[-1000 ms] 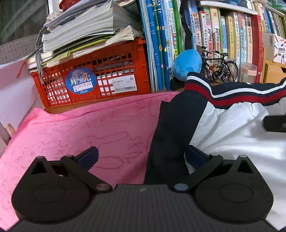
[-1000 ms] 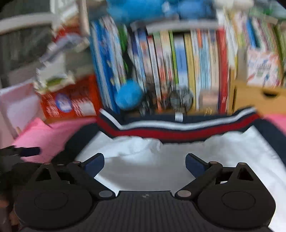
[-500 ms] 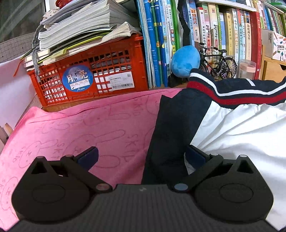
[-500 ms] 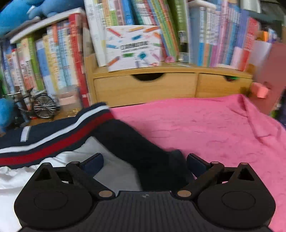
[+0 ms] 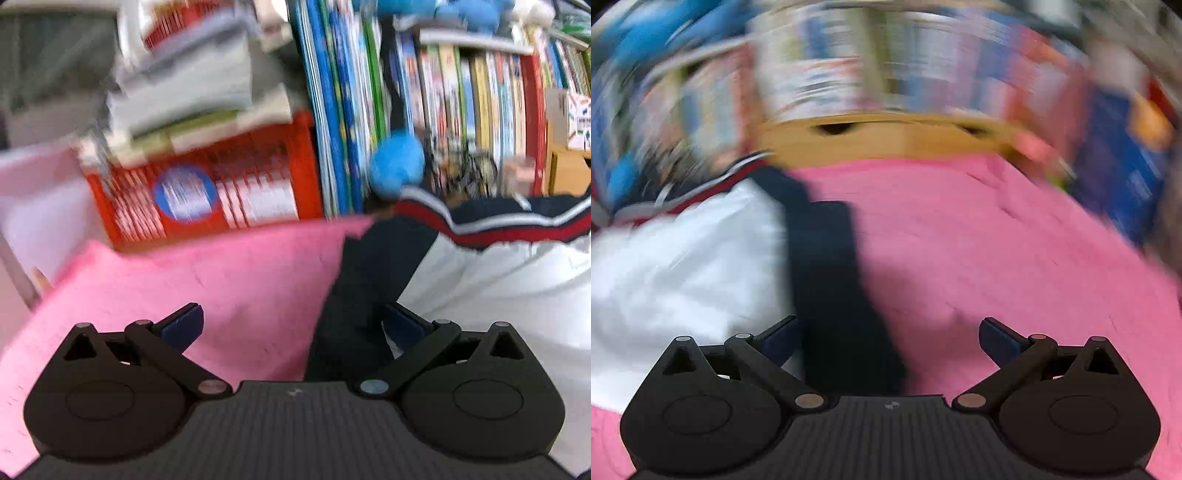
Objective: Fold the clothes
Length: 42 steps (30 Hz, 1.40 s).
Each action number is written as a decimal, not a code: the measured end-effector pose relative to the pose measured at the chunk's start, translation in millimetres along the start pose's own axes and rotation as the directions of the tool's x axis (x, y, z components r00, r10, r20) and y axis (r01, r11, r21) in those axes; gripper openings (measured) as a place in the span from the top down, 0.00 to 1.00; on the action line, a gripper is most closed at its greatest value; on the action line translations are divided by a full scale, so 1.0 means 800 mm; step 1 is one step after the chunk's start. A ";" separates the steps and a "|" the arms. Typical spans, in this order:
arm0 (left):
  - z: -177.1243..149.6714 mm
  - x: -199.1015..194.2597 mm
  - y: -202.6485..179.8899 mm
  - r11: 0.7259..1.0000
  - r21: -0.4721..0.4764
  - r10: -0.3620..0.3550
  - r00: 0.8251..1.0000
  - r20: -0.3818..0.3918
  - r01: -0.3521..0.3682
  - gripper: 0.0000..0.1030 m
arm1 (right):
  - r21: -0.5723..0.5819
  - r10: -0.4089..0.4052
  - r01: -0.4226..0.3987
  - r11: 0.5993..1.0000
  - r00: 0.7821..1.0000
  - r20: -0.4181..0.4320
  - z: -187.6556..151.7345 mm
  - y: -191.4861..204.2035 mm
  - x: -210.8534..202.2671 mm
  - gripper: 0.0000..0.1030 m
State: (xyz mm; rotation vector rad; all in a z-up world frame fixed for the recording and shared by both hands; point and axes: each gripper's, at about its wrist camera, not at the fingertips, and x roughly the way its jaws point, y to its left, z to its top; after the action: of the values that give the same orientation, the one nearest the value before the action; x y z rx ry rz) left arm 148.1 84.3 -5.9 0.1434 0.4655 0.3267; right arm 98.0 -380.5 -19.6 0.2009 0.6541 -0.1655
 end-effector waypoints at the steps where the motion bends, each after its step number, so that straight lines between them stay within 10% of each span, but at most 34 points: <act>1: 0.001 -0.010 -0.005 1.000 0.016 0.023 0.999 0.032 -0.024 0.00 | 0.078 0.055 -0.056 0.995 0.998 0.013 -0.007 -0.023 -0.011 0.00; 7: 0.017 -0.089 -0.033 0.994 0.104 -0.050 0.994 0.098 0.039 0.00 | 0.298 0.291 -0.303 0.905 0.953 0.087 -0.037 -0.074 -0.026 0.00; 14: 0.011 -0.140 -0.094 0.956 0.087 -0.281 0.960 -0.015 0.281 0.00 | 0.367 0.418 -0.435 0.822 0.899 0.130 -0.037 -0.058 -0.010 0.00; 32: -0.028 -0.115 -0.171 0.964 0.155 -0.201 0.972 -0.120 0.218 0.00 | 0.336 0.302 -0.321 0.885 0.947 0.110 -0.010 -0.011 0.030 0.00; 42: -0.027 -0.111 -0.166 0.963 0.128 -0.222 0.966 -0.132 0.239 0.00 | 0.491 0.409 -0.425 0.760 0.901 0.147 -0.019 -0.020 0.020 0.00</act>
State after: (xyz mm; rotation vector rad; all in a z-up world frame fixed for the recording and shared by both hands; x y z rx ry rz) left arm 99.7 -68.9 -15.9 0.2086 0.6161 0.0719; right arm 97.8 -393.8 -43.5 0.8583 0.5060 0.0963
